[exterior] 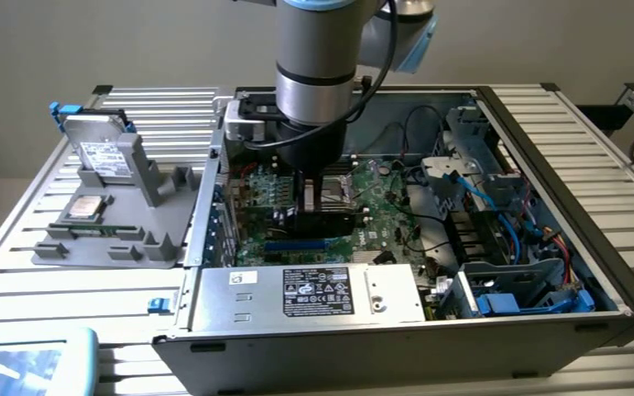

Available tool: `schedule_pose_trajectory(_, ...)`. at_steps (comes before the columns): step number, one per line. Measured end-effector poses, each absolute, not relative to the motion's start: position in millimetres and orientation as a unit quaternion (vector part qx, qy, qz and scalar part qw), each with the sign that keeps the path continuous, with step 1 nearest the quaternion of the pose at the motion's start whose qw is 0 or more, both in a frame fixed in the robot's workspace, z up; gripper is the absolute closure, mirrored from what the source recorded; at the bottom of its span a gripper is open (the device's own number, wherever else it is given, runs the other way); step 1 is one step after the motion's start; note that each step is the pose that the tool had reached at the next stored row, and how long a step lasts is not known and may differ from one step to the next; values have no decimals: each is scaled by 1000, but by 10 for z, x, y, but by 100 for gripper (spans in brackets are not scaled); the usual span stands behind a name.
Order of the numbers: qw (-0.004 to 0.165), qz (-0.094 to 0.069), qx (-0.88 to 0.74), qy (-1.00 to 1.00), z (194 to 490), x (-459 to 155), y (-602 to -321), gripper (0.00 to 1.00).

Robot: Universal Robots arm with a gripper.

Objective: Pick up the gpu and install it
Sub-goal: 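Insert the gpu into the slot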

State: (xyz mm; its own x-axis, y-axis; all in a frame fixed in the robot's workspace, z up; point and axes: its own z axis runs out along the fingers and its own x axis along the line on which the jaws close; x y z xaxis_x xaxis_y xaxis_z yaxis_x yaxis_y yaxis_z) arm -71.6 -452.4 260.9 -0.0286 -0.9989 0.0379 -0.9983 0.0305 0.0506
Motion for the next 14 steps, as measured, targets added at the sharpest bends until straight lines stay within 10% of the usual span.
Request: schedule_pose_trajectory(14, 30, -4, 696, -717, 2578, -759, -4523, 73)
